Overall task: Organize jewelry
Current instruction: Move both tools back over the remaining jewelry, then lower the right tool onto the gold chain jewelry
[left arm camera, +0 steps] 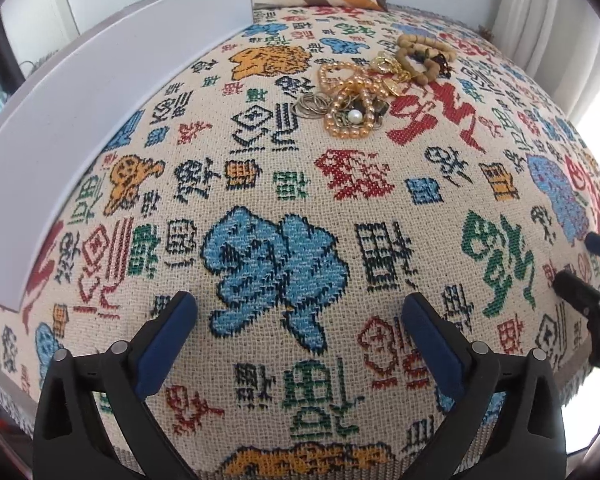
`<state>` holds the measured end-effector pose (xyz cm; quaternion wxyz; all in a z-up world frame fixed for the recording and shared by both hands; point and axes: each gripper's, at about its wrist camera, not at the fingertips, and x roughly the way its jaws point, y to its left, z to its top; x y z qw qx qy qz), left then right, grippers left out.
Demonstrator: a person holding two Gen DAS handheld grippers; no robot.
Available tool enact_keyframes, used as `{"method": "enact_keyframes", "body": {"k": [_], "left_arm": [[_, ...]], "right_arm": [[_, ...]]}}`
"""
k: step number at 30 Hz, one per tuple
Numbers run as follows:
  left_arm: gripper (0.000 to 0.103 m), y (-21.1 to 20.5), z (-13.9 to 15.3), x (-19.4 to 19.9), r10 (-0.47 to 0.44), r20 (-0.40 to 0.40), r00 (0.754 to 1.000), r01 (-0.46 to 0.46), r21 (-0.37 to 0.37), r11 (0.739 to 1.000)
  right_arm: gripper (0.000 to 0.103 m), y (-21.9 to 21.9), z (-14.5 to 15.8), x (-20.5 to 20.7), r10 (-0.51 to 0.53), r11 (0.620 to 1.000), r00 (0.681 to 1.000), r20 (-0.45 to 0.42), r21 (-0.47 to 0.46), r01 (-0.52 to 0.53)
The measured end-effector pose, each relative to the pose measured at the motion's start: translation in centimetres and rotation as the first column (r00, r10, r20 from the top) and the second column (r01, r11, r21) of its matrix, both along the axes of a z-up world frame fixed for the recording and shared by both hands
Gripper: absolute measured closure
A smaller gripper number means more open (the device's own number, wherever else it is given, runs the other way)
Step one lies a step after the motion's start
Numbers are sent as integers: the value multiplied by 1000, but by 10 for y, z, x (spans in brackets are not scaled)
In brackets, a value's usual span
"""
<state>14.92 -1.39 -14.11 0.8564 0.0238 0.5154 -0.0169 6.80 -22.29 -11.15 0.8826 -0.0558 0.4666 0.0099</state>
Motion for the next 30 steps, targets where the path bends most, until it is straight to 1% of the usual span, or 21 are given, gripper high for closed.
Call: {"method": "enact_keyframes", "body": {"k": [2,4,15,18,22,24,26,27,28,30], "left_arm": [[1,1,0,1,-3,-9,1000,3,-4,1000],[1,1,0,3,-7,-17,1000,7,-8,1000],[1,-2,-2,11,-8,-48,999,8,0,1000],[0,-2,-2,10,-8,-37,999,8,1,1000],[1,-2,-3,4,-12,6,1000,11,5,1000],[1,-2,-3,2,-17,13,1000,17,3,1000],[1,-1,-2,2,-24,6,1000,24,1,1000],[1,-1,-2,3,-28,1,1000,28,0,1000],[1,-1,-2,3,-33,1,999,33,-1,999],[1,-1,-2,2,-38,9,999,38,2,999]], "right_arm": [[3,2,-2,1,4,1000,1000,-13,-4,-4],[1,3,-4,4,8,1000,1000,-29,-1,-8],[0,4,-5,7,-6,1000,999,-51,-8,5],[0,4,-5,7,-6,1000,998,-56,-7,6],[0,4,-5,8,-2,1000,998,-58,-16,1],[0,5,-5,8,1,1000,998,-59,-16,-2],[0,4,-2,12,11,1000,996,-91,-12,-12],[0,4,1,17,19,1000,994,-112,2,-19],[0,3,8,24,36,999,993,-114,43,-31],[0,4,24,41,54,992,994,-96,115,-43]]}}
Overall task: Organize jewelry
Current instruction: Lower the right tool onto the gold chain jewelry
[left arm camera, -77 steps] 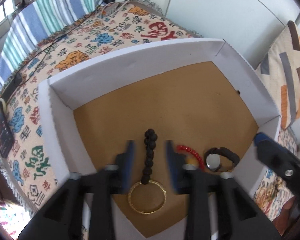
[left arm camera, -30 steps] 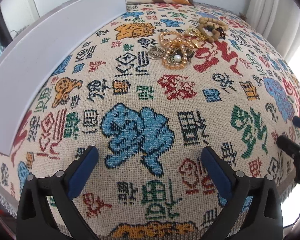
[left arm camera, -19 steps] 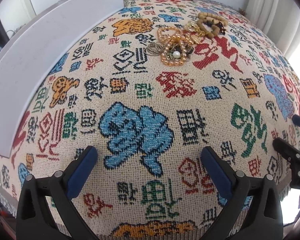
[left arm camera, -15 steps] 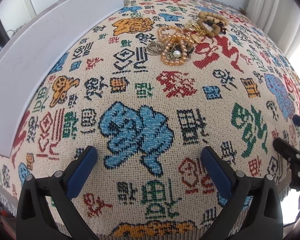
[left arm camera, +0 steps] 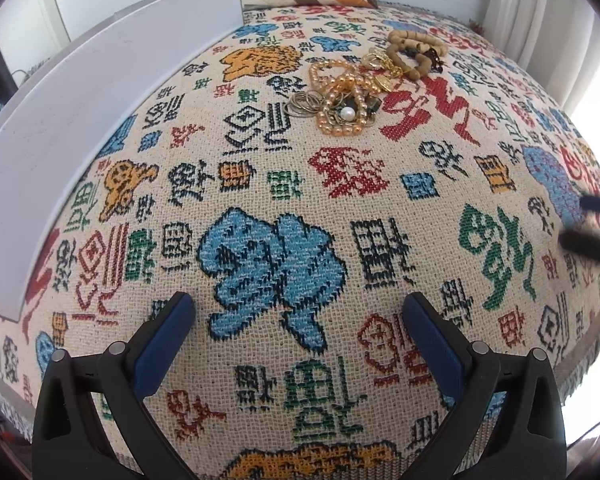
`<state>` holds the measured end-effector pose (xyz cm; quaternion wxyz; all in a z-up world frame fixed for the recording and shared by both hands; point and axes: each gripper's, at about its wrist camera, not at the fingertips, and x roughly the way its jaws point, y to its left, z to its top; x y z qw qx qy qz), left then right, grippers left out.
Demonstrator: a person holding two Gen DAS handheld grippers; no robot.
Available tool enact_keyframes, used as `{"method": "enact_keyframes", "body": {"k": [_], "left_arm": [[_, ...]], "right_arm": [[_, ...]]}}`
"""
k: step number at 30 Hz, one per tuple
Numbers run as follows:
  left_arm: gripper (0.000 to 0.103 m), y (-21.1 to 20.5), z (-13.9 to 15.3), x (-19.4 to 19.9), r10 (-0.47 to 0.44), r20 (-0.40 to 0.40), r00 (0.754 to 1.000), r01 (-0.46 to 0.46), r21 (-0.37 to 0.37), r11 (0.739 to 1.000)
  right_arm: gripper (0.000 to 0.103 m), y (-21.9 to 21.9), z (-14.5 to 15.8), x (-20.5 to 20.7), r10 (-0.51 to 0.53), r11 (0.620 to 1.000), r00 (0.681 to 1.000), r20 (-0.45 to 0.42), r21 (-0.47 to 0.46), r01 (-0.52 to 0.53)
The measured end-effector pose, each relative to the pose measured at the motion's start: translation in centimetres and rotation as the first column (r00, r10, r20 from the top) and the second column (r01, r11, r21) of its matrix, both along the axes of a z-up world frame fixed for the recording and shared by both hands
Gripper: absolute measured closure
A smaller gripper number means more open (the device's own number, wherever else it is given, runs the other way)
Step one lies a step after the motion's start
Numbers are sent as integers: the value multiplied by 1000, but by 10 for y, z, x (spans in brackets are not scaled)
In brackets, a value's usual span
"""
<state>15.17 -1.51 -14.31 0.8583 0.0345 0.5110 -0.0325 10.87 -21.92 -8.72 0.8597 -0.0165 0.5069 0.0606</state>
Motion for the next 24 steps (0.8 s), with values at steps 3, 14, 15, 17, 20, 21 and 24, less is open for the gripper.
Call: {"method": "enact_keyframes", "body": {"k": [3,14,15,17,20,21,24], "left_arm": [[1,0,0,-2,5,15,1000,-5,0,1000],[1,0,1,-3,7,16,1000,-7,-4,1000],[0,0,1,-4,7,19,1000,-7,-3,1000],[0,-1,1,-5,7,22,1000,-7,-4,1000],[1,0,1,-7,1,30,1000,-1,-5,1000],[0,0,1,-8,-1,33,999,1,-6,1000],[0,0,1,-10,-1,39,999,1,-6,1000]], "right_arm": [[1,9,27,39,30,986,999,17,164,-32],[56,79,-20,189,95,947,968,-231,319,-17],[56,81,-24,193,76,955,969,-237,298,-2],[79,84,-31,198,64,956,969,-238,294,9],[95,81,-27,193,41,951,981,-191,309,20],[95,78,-20,189,42,940,987,-156,340,14],[95,67,11,168,47,910,998,-45,414,-24]]}}
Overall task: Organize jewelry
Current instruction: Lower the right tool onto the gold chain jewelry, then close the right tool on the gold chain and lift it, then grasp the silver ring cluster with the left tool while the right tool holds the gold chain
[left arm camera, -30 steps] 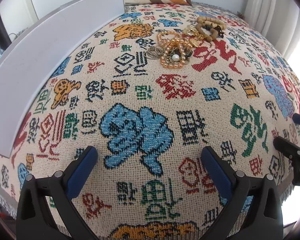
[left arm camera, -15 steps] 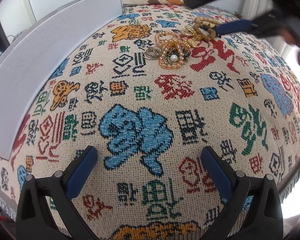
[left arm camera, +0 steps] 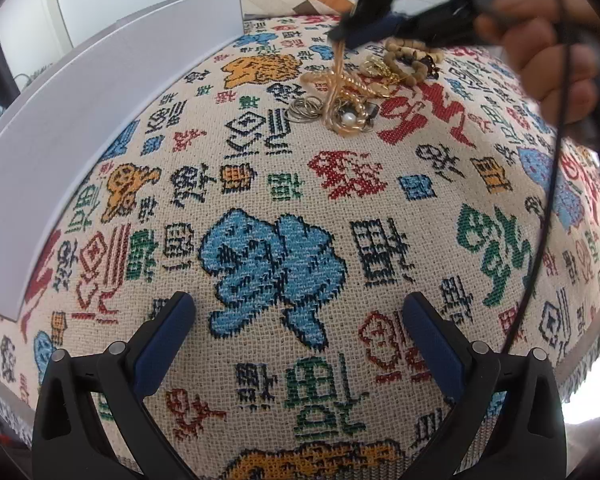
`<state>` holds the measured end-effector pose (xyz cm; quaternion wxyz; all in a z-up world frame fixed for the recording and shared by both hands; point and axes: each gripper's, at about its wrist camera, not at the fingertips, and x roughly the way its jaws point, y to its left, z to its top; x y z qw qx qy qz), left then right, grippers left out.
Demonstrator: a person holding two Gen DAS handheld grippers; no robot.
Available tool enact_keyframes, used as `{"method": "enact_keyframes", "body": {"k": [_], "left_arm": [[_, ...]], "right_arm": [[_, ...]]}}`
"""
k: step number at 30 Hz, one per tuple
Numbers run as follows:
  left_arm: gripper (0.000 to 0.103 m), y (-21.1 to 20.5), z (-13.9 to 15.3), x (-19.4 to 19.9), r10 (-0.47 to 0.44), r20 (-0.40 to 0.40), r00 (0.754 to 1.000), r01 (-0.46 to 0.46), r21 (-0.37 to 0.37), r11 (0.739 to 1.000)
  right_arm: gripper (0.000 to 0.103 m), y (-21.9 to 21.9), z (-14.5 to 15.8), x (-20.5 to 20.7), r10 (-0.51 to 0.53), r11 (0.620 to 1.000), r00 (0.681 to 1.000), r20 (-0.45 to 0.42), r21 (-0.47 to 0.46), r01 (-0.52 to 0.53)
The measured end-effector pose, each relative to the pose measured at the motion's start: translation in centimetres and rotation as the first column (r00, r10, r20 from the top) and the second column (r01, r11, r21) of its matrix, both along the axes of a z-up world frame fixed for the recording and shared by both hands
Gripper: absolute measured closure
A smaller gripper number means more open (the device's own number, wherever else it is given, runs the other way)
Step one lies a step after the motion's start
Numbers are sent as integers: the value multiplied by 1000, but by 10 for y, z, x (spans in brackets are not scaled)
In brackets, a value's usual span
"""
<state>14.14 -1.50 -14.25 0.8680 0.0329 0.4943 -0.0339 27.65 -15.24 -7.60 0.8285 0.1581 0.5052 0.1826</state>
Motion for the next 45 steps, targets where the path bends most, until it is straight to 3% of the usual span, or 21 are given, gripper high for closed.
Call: {"method": "enact_keyframes", "body": {"k": [4,9,13,17,21,24,26,27,30,37,45], "left_arm": [[0,0,0,0,1,-5,1000,-1,0,1000],[0,0,-1,2,4,-12,1000,-4,-1,1000],[0,0,-1,5,5,-24,1000,-5,-3,1000],[0,0,-1,6,1,-32,999,-1,-4,1000],[1,0,-1,8,-2,-41,999,2,-4,1000],[1,1,-1,9,-13,-51,999,13,-6,1000],[1,3,-1,10,-24,-61,998,23,-12,1000],[1,3,-1,10,-27,-65,998,26,-15,1000],[1,3,-1,12,-29,-78,997,28,-15,1000],[1,2,-1,15,-23,-105,994,21,-17,1000],[1,8,2,8,-25,-121,992,21,-35,999]], "right_arm": [[95,-19,51,-32,4,997,991,131,76,-14],[95,-39,104,-72,-1,994,968,250,105,-26],[95,-58,119,-93,-8,996,966,260,90,-16],[94,-88,90,-111,-58,998,981,187,33,53],[92,-122,38,-131,-138,988,989,59,-68,142],[82,-148,12,-148,-227,958,974,23,-174,227],[65,-164,6,-162,-271,950,962,26,-152,272],[63,-170,4,-169,-290,944,956,37,-152,292],[63,-175,4,-184,-311,928,947,75,-190,320],[63,-164,2,-201,-282,933,953,114,-197,300],[63,-139,-6,-200,-249,949,964,96,-173,262]]}}
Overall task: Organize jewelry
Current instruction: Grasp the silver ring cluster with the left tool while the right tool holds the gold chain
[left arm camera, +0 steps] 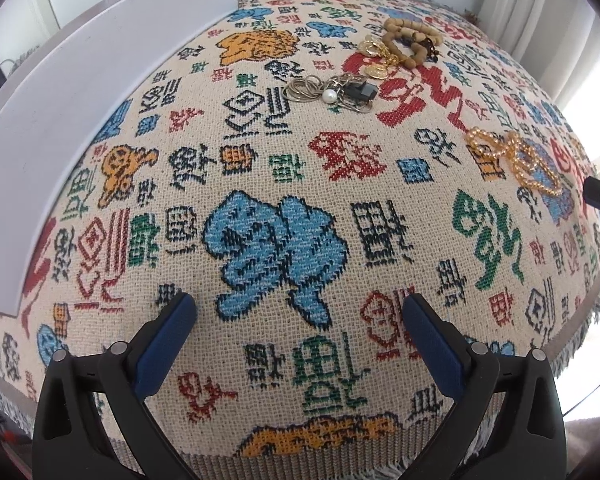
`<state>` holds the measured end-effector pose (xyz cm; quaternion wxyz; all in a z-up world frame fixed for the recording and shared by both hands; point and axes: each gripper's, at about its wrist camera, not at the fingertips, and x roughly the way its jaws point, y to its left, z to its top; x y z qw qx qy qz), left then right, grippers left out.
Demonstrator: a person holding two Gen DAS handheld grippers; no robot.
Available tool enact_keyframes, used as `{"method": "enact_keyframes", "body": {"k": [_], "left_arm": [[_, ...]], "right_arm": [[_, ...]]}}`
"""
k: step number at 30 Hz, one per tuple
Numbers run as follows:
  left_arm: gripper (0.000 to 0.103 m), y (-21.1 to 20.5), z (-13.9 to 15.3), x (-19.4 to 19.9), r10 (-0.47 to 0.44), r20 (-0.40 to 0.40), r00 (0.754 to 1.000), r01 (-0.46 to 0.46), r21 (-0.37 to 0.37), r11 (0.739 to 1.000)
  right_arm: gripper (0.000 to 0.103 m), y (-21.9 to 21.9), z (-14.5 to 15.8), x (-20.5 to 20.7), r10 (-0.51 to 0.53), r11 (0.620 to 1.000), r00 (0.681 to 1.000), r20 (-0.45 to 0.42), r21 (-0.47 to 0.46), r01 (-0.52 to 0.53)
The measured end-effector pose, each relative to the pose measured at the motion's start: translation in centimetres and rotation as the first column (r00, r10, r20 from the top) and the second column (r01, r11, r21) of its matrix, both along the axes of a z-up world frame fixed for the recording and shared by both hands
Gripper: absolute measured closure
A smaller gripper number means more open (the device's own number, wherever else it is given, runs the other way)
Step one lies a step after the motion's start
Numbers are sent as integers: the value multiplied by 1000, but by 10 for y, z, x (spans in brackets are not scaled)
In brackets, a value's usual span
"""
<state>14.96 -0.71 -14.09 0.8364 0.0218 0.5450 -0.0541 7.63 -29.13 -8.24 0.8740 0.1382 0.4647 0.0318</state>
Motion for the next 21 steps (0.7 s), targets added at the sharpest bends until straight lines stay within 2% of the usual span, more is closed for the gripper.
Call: {"method": "enact_keyframes", "body": {"k": [10,12,16,18,21], "left_arm": [[1,15,4,3,19,-19,1000,-20,-26,999],[1,18,9,7,-3,-24,1000,2,-42,999],[1,28,34,24,-58,21,998,59,-65,996],[1,26,49,37,-109,58,992,113,-56,992],[1,11,54,62,-216,70,974,218,-26,976]], "right_arm": [[62,19,-3,1,33,999,999,-6,6,-33],[62,18,-3,1,31,999,1000,-6,10,-31],[61,13,0,0,15,1000,1000,2,5,-15],[61,11,2,-3,5,1000,1000,14,9,-5],[58,7,2,-7,-11,1000,1000,25,24,11]]}}
